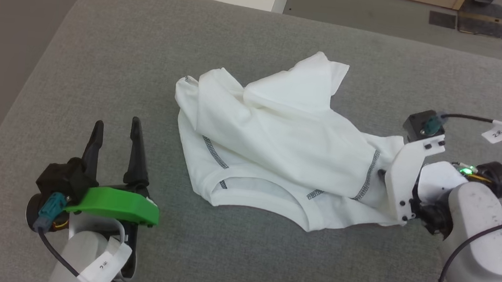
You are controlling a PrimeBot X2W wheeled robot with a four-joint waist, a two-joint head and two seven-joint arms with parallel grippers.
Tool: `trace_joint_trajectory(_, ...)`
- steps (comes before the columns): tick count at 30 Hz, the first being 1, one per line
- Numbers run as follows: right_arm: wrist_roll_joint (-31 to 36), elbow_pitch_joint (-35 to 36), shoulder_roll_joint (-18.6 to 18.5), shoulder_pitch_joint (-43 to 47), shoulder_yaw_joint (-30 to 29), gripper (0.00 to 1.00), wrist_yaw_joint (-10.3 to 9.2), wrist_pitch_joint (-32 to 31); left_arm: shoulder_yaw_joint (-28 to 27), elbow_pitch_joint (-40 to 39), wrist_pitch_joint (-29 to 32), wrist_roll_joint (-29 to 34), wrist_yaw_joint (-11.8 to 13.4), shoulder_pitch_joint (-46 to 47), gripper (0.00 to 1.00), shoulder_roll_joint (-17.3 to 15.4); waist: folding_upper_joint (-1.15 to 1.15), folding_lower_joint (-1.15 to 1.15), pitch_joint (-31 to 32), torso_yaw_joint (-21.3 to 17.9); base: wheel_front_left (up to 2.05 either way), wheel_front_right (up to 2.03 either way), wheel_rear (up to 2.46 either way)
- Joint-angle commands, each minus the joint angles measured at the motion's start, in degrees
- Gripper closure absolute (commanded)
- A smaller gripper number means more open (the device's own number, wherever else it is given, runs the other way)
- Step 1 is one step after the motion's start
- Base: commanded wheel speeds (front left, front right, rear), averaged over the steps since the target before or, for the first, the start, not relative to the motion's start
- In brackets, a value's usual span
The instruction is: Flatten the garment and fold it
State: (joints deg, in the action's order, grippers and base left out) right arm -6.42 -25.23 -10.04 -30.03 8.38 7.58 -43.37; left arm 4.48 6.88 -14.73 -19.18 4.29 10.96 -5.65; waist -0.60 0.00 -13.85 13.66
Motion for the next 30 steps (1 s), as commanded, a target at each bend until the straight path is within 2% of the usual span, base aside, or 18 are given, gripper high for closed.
trace_joint_trajectory(1, -0.5, -0.8, -0.4, -1.2, 0.0, 1.0, -0.09, 0.5, 0.2, 0.1, -0.3, 0.5, -0.6, 0.0, 0.0, 0.3, 0.58, 0.0, -0.8, 0.8, 0.0, 0.0, 0.0)
trace_joint_trajectory(7, 0.6, -2.4, -2.1, -8.1, -5.2, 1.0, -0.09, 2.0, 1.7, 0.7, -0.3, 1.2, -1.8, 1.3, 0.0, 1.0, 0.58, 0.0, -3.4, 2.4, 0.0, 0.0, 0.0)
trace_joint_trajectory(12, 4.9, -5.4, -2.5, -15.7, -10.0, 1.0, -0.09, 3.7, 3.7, 1.9, -0.3, 1.2, -2.7, 3.3, 0.0, 1.7, 0.58, 0.0, -6.3, 4.3, 0.0, 0.0, 0.0)
trace_joint_trajectory(15, 7.9, -8.4, -2.1, -17.6, -10.9, 1.0, -0.09, 3.6, 4.4, 2.9, -0.3, 1.1, -3.0, 4.1, 0.0, 2.0, 0.58, 0.0, -7.0, 4.7, 0.0, 0.0, 0.0)
trace_joint_trajectory(16, 8.3, -9.6, -1.8, -17.9, -10.6, 0.61, -0.09, 3.2, 4.6, 3.4, -0.3, 1.1, -3.1, 4.3, 0.0, 2.0, 0.58, 0.0, -7.0, 4.8, 0.0, 0.0, 0.0)
trace_joint_trajectory(17, 8.3, -10.2, -1.6, -18.2, -10.7, 0.0, -0.09, 3.6, 4.7, 3.7, -0.3, 1.0, -3.1, 4.4, 0.0, 2.1, 0.58, 0.0, -6.9, 4.8, 0.0, 0.0, 0.0)
trace_joint_trajectory(20, 7.6, -11.5, -1.2, -18.2, -11.1, 0.0, -0.09, 6.3, 5.0, 5.1, -0.3, 0.7, -3.2, 4.5, 0.0, 2.2, 0.58, 0.0, -5.7, 4.3, 0.0, 0.0, 0.0)
trace_joint_trajectory(23, 4.3, -10.6, -0.8, -17.3, -12.3, 0.0, -0.09, 11.1, 5.6, 7.0, 0.1, 0.3, -3.5, 4.3, 0.0, 2.2, 0.58, 0.0, -3.3, 3.6, 0.0, 0.0, 0.0)
trace_joint_trajectory(30, -3.6, -1.1, 0.3, -8.1, -14.6, 0.0, -0.09, 18.7, 6.6, 8.6, 5.1, -0.9, -3.9, 2.5, 0.0, 1.4, 0.58, 0.0, 2.7, 0.4, 0.0, 0.0, 0.0)
